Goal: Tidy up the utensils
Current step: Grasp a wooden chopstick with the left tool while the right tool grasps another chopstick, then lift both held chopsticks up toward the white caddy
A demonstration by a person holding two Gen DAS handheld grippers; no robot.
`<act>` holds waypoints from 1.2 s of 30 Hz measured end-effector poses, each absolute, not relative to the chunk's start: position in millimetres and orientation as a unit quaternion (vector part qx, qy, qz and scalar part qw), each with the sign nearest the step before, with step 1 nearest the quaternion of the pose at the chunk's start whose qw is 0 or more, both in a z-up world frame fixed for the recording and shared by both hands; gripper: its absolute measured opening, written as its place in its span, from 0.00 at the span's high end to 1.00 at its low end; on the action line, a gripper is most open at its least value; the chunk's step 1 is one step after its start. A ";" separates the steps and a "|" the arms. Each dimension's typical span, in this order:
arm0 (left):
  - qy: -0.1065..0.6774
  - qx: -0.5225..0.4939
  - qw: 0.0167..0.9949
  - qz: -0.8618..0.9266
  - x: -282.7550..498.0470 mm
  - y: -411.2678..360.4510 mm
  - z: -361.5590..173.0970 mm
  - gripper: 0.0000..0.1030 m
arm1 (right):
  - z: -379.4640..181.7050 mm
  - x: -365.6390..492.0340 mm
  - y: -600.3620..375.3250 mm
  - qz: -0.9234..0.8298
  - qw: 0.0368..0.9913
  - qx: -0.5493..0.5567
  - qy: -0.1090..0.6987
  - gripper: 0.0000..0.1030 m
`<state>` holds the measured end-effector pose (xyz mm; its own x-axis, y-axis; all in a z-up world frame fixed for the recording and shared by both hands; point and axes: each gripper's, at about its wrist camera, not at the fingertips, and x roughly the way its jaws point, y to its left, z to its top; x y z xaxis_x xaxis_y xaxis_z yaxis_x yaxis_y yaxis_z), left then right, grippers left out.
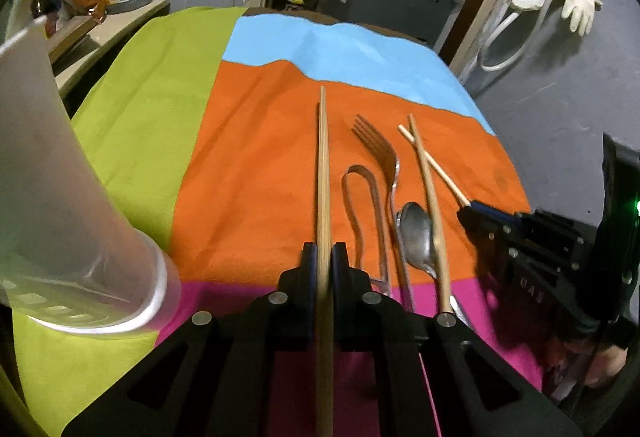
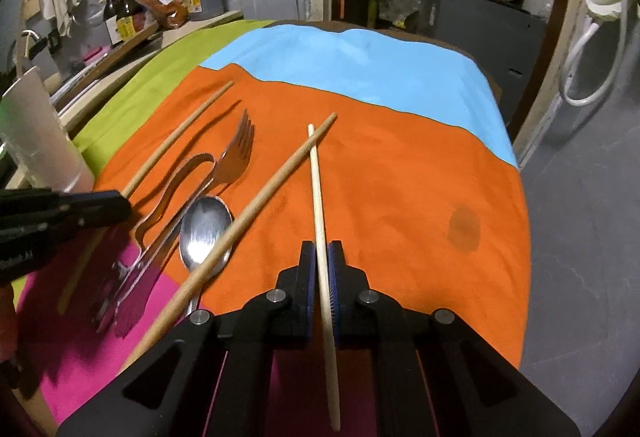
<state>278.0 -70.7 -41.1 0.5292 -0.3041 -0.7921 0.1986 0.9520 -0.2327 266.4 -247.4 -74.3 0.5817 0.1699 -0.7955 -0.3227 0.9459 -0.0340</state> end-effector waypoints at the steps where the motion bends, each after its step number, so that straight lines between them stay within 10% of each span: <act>1: 0.466 -0.057 0.872 -0.143 279.0 -70.1 -41.9 0.95 | -74.3 270.7 -245.8 0.141 0.882 -0.091 0.439 0.95; 21: 0.492 -0.046 0.854 -0.160 297.0 -72.5 -44.1 0.96 | -69.4 301.5 -273.2 0.154 0.872 0.023 0.464 0.97; 36: 0.360 -0.063 0.908 -0.205 240.6 -82.1 2.4 0.96 | -17.5 250.3 -268.9 0.087 0.949 -0.032 0.300 0.97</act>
<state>240.6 -82.1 2.4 0.6573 -0.4170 -0.6278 0.3271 0.9083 -0.2609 250.3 -268.9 -17.5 0.8044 0.1469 -0.5756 -0.1848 0.9828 -0.0075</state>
